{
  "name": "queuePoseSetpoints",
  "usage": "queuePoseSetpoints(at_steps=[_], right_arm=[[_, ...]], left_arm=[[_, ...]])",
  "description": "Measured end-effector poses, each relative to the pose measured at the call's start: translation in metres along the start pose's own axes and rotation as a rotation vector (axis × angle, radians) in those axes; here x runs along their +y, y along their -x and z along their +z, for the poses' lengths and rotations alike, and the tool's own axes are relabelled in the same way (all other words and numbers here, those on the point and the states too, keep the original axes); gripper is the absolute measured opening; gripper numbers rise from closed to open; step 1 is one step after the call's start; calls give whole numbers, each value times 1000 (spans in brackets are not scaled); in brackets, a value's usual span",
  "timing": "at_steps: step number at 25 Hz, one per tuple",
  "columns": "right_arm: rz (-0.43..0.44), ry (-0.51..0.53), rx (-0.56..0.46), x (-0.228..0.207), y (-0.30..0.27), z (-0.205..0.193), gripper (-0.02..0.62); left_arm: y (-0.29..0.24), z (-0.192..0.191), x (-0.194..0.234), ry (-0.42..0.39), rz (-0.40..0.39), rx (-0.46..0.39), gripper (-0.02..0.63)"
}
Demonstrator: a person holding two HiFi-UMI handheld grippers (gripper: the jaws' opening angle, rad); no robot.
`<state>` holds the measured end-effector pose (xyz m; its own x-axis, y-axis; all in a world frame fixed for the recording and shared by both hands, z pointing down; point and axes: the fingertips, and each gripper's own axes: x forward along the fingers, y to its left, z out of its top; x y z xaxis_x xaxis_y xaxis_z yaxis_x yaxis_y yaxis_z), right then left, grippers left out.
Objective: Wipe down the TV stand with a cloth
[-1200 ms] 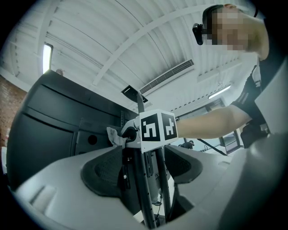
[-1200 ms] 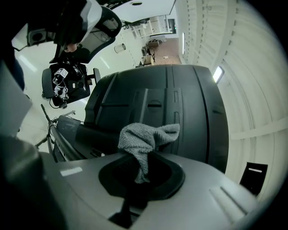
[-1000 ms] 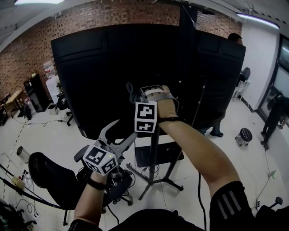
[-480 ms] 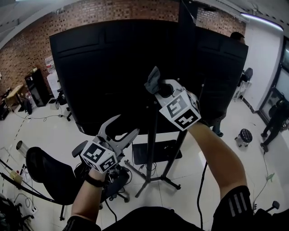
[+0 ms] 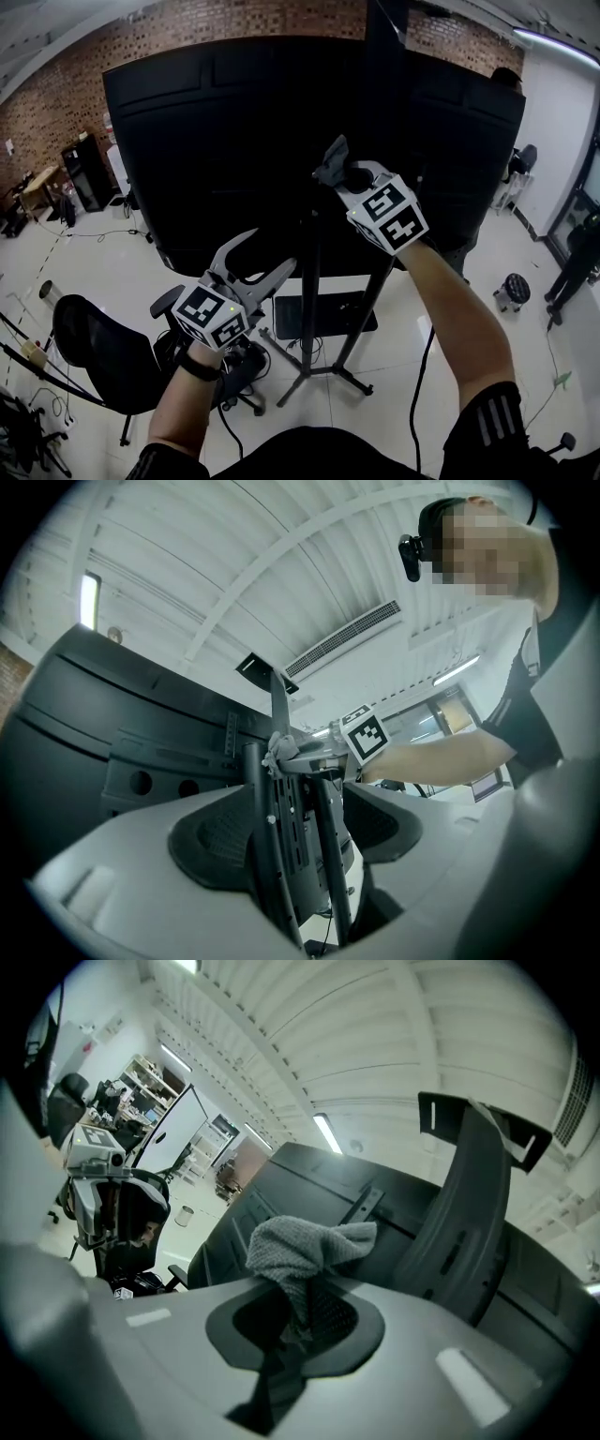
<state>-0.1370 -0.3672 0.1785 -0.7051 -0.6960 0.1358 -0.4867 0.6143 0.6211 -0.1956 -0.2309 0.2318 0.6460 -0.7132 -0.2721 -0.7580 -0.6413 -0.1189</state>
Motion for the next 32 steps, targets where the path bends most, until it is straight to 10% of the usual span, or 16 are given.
queuePoseSetpoints(at_steps=[32], right_arm=[[308, -418, 81, 146, -38, -164, 31]], left_arm=[[-7, -145, -15, 129, 5, 202, 321]])
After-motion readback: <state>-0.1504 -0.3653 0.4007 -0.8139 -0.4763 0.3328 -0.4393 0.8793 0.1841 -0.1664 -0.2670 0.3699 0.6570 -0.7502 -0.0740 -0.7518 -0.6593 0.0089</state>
